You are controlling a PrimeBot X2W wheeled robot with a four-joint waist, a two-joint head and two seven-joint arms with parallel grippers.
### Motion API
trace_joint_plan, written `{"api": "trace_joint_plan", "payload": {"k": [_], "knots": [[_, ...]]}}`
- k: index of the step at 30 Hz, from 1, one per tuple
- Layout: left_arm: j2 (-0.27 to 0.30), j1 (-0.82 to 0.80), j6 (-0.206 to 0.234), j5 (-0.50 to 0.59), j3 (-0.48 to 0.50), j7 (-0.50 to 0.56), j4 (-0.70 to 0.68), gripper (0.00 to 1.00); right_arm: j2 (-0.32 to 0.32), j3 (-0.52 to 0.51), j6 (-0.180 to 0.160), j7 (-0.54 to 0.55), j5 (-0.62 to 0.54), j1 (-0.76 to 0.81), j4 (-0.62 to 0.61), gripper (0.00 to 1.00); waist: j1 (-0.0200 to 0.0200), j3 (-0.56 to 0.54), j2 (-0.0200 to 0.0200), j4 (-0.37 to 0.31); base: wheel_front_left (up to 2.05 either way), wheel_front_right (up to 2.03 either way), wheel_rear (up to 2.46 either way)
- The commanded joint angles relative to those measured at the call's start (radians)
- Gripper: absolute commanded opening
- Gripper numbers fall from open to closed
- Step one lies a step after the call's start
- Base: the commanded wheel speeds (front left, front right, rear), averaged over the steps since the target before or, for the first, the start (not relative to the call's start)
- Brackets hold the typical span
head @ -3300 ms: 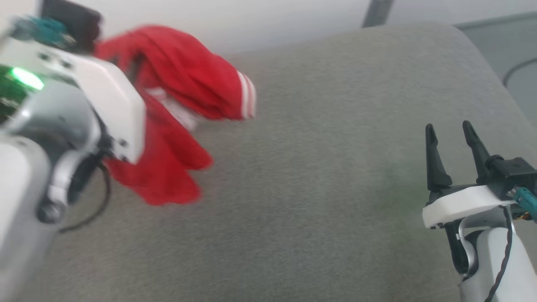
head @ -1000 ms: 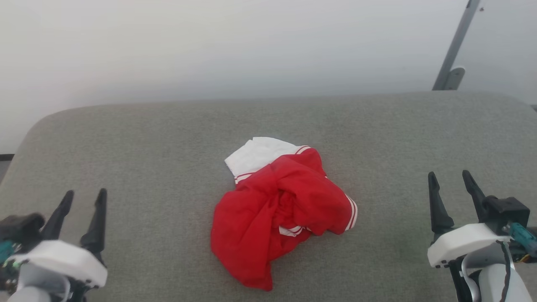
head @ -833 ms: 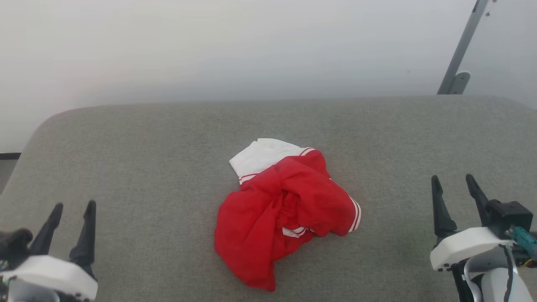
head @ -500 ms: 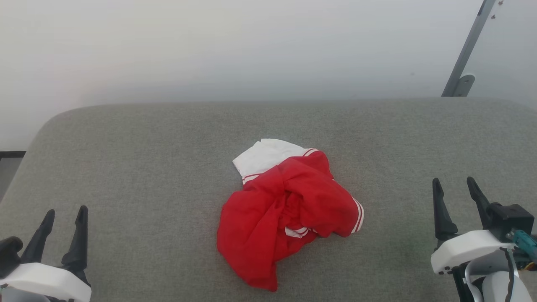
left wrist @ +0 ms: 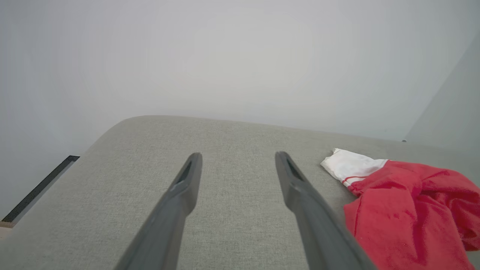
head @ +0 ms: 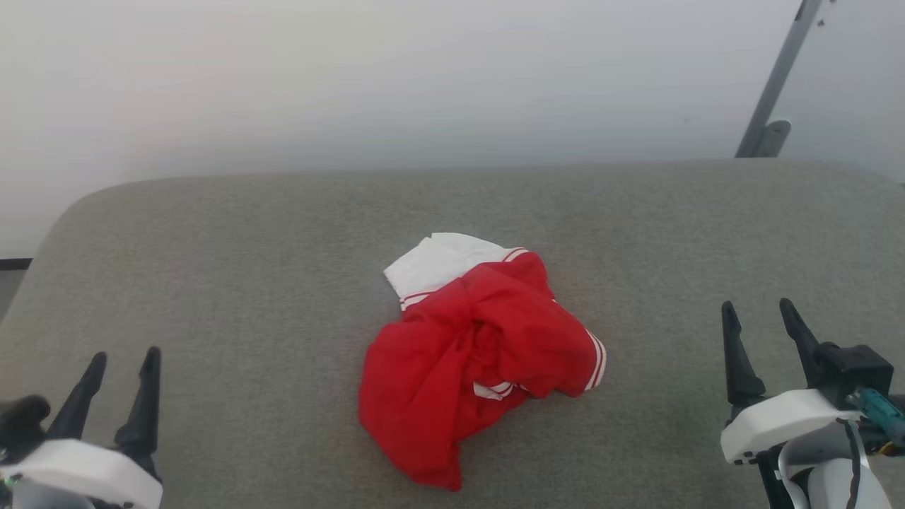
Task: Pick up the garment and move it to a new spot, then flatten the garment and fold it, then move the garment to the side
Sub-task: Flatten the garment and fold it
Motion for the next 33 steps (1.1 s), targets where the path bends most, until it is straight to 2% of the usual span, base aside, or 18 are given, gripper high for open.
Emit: {"api": "trace_joint_plan", "payload": {"k": [1,10,18,27,33], "knots": [[0.005,-0.014,-0.005,-0.003,-0.002,0.006,-0.005,1.0,0.0,0.001,0.0,0.004,0.0,-0.003,-0.004,1.0,0.0,0.003,-0.0001,-0.005,0.0,0.0,0.0],[0.049,-0.173,-0.058,-0.018,-0.075,0.187,-0.03,1.0,-0.002,0.043,0.0,0.001,0.006,-0.045,0.0,1.0,0.0,0.038,-0.0001,-0.082,0.0,0.0,0.0],[0.078,-0.361,-0.092,0.005,-0.172,0.374,-0.013,1.0,0.009,0.109,0.0,-0.014,0.015,-0.097,0.014,1.0,0.0,0.094,-0.0001,-0.205,0.0,0.0,0.0],[0.107,-0.533,-0.112,0.005,-0.26,0.606,0.1,1.0,0.02,0.182,0.0,-0.039,0.037,-0.157,0.056,1.0,0.0,0.175,-0.0001,-0.356,0.0,0.0,0.0],[0.121,-0.624,-0.113,0.027,-0.322,0.757,0.204,1.0,0.021,0.197,0.0,-0.054,0.065,-0.172,0.074,1.0,0.0,0.226,-0.0001,-0.409,0.0,0.0,0.0]]}}
